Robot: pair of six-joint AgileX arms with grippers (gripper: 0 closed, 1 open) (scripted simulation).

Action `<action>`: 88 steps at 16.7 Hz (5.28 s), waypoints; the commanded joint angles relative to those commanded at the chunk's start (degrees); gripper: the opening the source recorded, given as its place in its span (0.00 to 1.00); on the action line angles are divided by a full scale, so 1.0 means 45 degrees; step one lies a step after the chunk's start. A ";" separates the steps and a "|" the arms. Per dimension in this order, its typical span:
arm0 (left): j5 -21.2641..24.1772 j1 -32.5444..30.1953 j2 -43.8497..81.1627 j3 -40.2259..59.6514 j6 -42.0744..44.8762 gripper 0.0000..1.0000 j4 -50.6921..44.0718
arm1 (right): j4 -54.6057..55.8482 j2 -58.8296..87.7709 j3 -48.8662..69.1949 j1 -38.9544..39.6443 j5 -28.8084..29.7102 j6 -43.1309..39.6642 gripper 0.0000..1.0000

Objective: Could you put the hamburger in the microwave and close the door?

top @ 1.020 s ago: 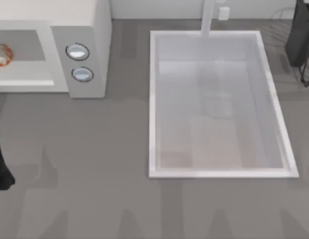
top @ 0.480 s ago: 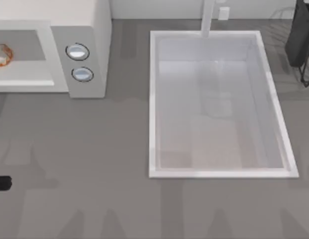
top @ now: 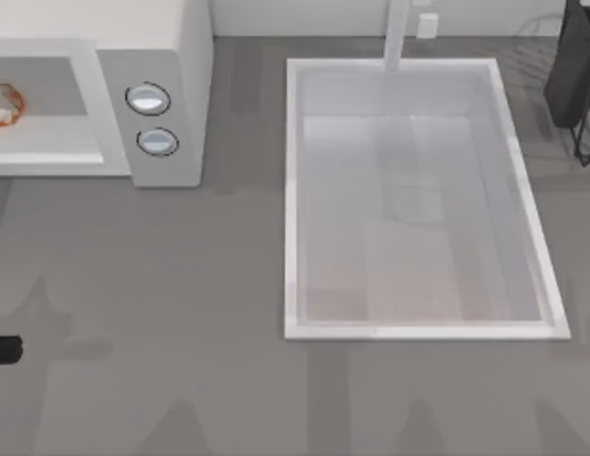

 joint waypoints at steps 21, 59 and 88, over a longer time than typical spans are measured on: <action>-0.4003 -0.3981 0.2118 -0.0653 0.0025 0.00 0.2906 | 0.0000 0.0000 0.0000 0.0000 0.0000 0.0000 1.00; 0.8569 1.3389 2.3073 1.6362 1.1802 0.00 -0.7668 | 0.0000 0.0000 0.0000 0.0000 0.0000 0.0000 1.00; 0.7103 1.0457 1.9183 0.8784 0.8674 0.00 -0.2309 | 0.0000 0.0000 0.0000 0.0000 0.0000 0.0000 1.00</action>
